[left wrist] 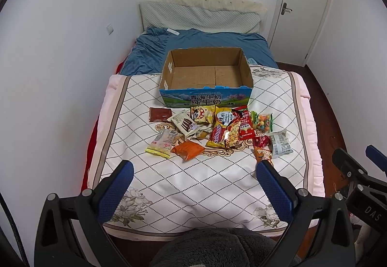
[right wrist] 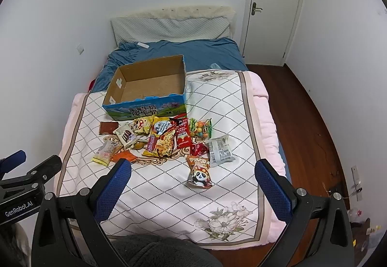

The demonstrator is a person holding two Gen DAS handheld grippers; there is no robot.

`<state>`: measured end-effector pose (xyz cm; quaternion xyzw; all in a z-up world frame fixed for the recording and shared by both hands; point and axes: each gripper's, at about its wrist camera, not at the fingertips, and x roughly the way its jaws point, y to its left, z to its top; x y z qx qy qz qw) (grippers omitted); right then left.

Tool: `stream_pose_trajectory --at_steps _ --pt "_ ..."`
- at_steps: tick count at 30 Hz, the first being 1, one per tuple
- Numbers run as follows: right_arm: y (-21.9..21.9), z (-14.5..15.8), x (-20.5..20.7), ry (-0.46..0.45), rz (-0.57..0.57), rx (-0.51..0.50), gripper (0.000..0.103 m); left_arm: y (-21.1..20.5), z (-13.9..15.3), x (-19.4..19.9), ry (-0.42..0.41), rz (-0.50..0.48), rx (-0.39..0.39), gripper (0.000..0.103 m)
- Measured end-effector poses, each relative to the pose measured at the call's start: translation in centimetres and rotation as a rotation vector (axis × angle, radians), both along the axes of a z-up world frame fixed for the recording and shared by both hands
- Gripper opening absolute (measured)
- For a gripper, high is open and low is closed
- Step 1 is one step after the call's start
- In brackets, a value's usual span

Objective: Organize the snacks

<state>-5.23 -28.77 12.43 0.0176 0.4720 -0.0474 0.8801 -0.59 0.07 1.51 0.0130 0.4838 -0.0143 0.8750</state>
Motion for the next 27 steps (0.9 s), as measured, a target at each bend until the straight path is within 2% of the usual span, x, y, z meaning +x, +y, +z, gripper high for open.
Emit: stream_pose_trajectory --at_steps 27 --pt "0.9 0.6 -0.5 -0.022 0.011 -0.013 0.103 1.9 0.1 -0.9 -0.013 0.000 -0.031 0.103"
